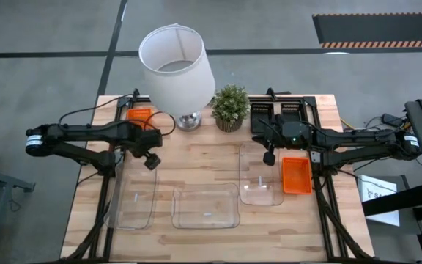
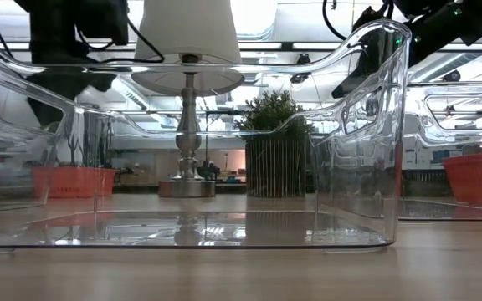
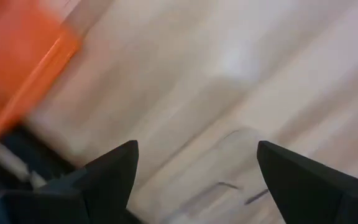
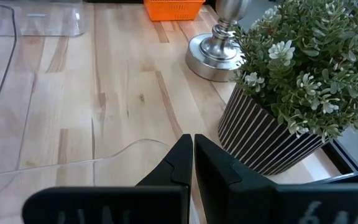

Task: Stack baskets by color
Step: Stack the left orange bin on the orange bins

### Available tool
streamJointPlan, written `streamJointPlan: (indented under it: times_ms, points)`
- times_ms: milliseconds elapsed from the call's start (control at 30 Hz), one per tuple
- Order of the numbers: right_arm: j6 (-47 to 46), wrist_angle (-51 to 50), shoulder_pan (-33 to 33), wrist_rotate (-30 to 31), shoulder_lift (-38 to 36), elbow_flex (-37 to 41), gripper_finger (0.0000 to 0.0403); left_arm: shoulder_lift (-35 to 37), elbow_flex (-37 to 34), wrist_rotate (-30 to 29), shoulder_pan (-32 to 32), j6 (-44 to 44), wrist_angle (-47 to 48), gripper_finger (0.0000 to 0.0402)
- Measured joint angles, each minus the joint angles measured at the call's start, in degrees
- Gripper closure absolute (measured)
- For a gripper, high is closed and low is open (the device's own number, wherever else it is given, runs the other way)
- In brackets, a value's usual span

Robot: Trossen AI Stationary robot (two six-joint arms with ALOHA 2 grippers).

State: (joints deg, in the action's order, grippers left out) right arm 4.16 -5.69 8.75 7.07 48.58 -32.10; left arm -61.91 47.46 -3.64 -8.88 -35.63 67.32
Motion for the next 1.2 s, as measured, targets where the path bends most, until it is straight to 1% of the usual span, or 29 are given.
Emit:
streamJointPlan:
  times_ms: [33,100,167,267,400,433,500,600,767,900,1100,1200]
  points:
    - [0.2,0.0,0.0,0.0,0.0,0.0,0.0394,0.3,0.0,0.0,0.0,5.2,0.1,0.0088]
    - [0.3,0.0,0.0,0.0,0.0,0.0,0.0394,0.6,-0.1,-2.3,0.0,12.8,0.2,0.0088]
    - [0.4,0.0,0.0,0.0,0.0,0.1,0.0394,0.3,-0.2,-5.9,0.0,16.4,0.3,0.0088]
    - [0.4,-0.1,0.0,0.0,0.0,0.3,0.0394,-0.4,-0.2,-11.1,-0.2,15.8,0.3,0.0088]
    - [0.6,0.0,0.0,0.0,0.0,0.4,0.0394,-0.8,-0.6,-18.8,-0.4,9.8,0.3,0.0088]
    - [0.8,0.0,0.0,0.0,0.0,0.4,0.0394,-0.7,-0.9,-19.9,-0.5,9.2,0.3,0.0088]
    - [1.1,0.0,0.0,0.0,0.0,0.4,0.0394,-0.5,-1.6,-20.8,-0.4,9.9,0.7,0.0089]
    - [1.1,0.0,0.0,0.0,0.0,0.4,0.0394,-0.2,-2.3,-21.5,0.1,13.6,0.6,0.0089]
    - [1.2,0.0,0.0,-0.1,0.0,0.4,0.0394,0.3,-2.7,-29.3,0.1,19.5,-0.3,0.0089]
    - [1.1,0.0,0.0,-0.1,0.0,0.4,0.0394,1.7,-2.9,-33.0,0.0,19.1,-0.5,0.0089]
    - [1.3,-0.1,0.0,-0.2,0.0,0.5,0.0394,6.1,-2.9,-34.7,0.2,13.5,-1.0,0.0089]
    - [1.7,-0.1,0.0,-0.2,0.0,0.5,0.0394,7.5,-2.9,-36.8,0.2,11.4,0.0,0.0089]
